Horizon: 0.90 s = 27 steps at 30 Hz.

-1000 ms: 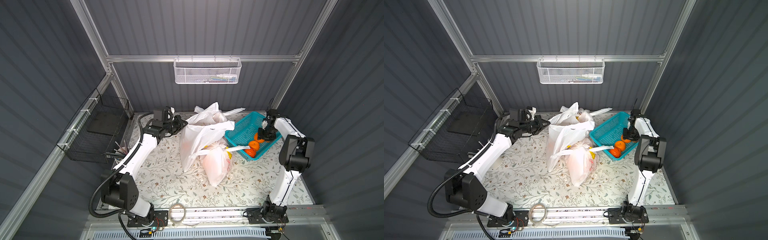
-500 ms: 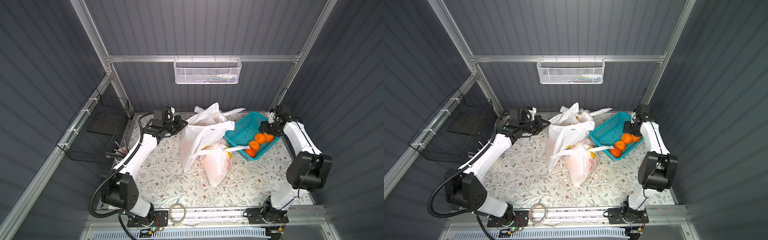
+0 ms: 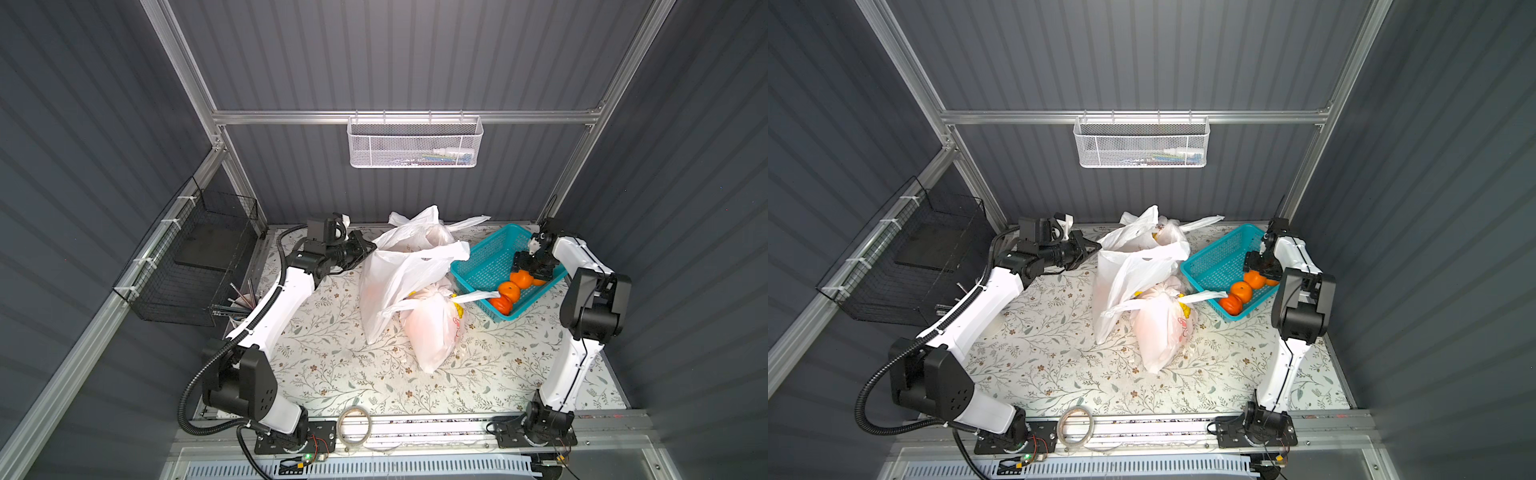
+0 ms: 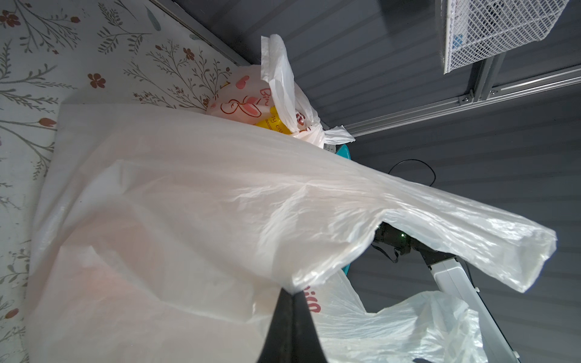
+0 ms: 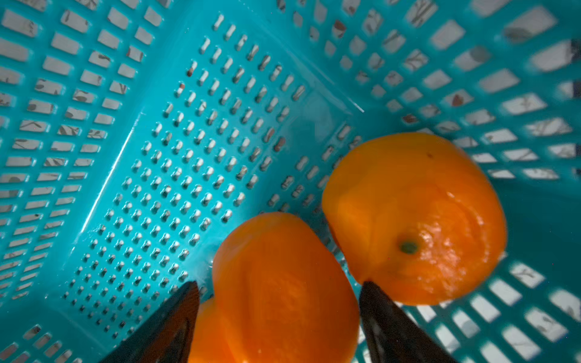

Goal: Place the oranges into plastic bags & tie knots
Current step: Pick up the orange from the basket.

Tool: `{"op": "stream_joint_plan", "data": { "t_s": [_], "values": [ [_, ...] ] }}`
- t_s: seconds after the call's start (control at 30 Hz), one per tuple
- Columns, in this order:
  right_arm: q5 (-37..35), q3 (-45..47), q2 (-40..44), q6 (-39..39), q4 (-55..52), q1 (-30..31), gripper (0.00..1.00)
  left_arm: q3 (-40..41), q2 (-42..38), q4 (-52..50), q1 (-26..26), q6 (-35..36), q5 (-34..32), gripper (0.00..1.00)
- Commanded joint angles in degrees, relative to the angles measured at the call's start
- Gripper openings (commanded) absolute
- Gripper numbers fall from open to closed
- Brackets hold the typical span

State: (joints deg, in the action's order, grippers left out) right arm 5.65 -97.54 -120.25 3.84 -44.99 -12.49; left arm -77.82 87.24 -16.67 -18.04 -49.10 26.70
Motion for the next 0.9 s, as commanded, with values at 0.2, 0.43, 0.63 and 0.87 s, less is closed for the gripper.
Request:
{"op": "stream_joint_plan", "data": {
  "t_s": [0.2, 0.43, 0.63, 0.87],
  "values": [
    [5.02, -2.15, -3.44, 0.76, -1.22, -0.25, 0.66, 0.06, 0.47, 0.53, 0.03, 0.5, 1.15, 0.0],
    [4.48, -4.47, -5.26, 0.03, -3.78, -0.05, 0.78, 0.17, 0.21, 0.58, 0.03, 0.56, 1.14, 0.0],
    [5.82, -6.32, -7.7, 0.0, -3.53, 0.61, 0.69, 0.47, -0.21, 0.55, 0.03, 0.52, 1.15, 0.0],
    [8.52, -1.41, -0.59, 1.49, 0.28, 0.58, 0.51, 0.48, -0.3, 0.33, 0.03, 0.85, 0.87, 0.0]
  ]
}}
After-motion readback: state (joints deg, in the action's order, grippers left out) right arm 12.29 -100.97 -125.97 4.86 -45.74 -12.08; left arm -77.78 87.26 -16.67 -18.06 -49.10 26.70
